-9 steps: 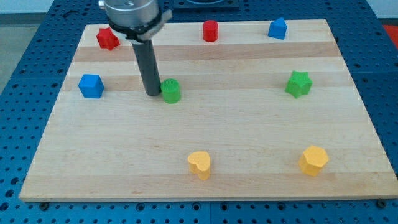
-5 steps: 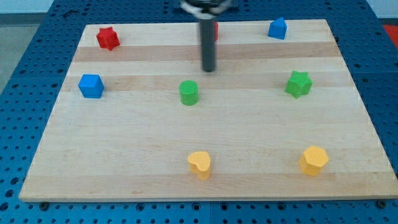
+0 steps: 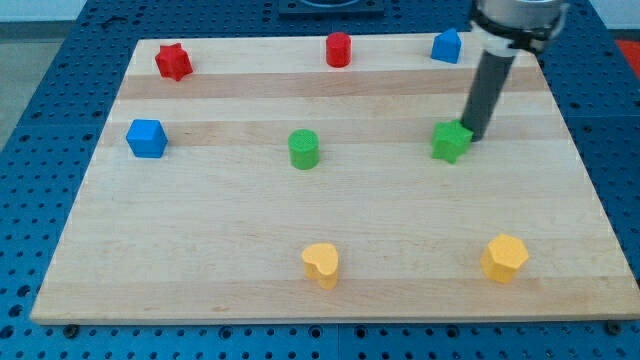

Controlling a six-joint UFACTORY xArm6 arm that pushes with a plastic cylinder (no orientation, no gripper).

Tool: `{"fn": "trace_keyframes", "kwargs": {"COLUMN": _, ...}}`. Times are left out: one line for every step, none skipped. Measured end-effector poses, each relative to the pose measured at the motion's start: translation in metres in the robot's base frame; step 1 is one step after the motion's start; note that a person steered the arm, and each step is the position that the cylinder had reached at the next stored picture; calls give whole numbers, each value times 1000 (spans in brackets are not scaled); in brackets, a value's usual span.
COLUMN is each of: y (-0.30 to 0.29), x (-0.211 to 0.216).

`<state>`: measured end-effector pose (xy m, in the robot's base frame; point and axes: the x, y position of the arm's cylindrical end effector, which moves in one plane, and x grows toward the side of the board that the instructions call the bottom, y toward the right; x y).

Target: Push the green star towards the green circle

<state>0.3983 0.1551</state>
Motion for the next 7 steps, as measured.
{"fn": "trace_keyframes", "kwargs": {"y": -7, "x": 6}}
{"fn": "trace_keyframes", "kwargs": {"y": 49, "x": 20}}
{"fn": "trace_keyframes", "kwargs": {"y": 20, "x": 23}}
{"fn": "trace_keyframes", "kwargs": {"y": -30, "x": 23}}
{"fn": "trace_keyframes", "kwargs": {"y": -74, "x": 28}}
{"fn": "trace_keyframes", "kwargs": {"y": -120, "x": 31}}
{"fn": "trace_keyframes", "kwargs": {"y": -116, "x": 38}}
